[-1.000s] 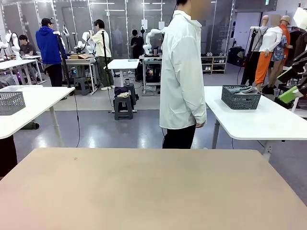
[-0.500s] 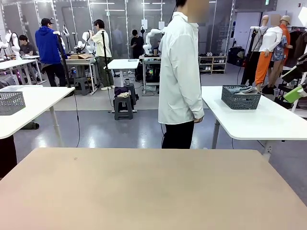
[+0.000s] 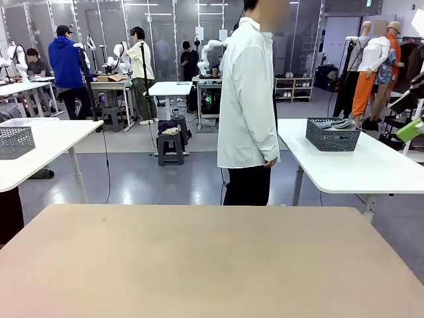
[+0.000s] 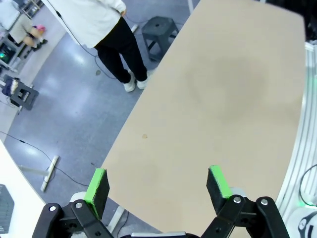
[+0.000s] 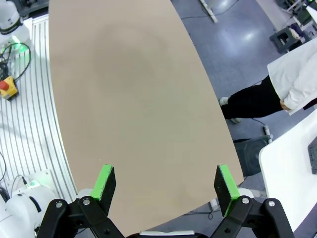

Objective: Fold the towels and place them in the basket.
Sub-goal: When a person lays out a Towel with hook on the table, fold it in half twice.

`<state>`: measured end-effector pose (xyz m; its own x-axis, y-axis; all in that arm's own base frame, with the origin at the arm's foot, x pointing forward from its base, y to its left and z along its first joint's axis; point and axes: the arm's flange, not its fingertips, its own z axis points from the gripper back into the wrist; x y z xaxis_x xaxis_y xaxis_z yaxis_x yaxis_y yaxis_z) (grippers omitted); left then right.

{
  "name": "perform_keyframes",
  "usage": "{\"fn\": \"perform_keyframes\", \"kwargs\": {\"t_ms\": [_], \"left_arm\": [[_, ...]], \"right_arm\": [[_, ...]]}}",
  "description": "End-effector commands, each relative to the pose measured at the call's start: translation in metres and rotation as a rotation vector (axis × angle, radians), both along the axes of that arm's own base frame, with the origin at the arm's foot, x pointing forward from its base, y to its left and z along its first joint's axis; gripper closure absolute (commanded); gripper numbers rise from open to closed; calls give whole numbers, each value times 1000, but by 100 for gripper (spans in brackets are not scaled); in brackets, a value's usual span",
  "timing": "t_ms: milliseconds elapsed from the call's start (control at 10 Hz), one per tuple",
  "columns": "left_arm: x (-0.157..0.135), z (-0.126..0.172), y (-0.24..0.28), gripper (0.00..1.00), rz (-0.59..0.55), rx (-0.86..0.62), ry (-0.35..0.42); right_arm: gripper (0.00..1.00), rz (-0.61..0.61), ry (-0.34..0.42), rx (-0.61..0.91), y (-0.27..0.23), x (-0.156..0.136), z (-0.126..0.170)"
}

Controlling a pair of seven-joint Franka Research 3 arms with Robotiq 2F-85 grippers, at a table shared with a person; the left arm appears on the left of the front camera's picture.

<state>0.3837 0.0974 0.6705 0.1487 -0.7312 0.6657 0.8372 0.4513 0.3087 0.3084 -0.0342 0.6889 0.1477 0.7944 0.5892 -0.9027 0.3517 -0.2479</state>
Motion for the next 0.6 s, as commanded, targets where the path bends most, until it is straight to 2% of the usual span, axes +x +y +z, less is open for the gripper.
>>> {"fn": "perform_keyframes", "kwargs": {"t_ms": [0, 500], "left_arm": [[4, 19, 14, 0, -63, -9, -12], [8, 21, 34, 0, -162, -58, -8]], "right_arm": [[0, 57, -12, 9, -17, 2, 20], [0, 95, -22, 64, -43, 2, 27]]}}
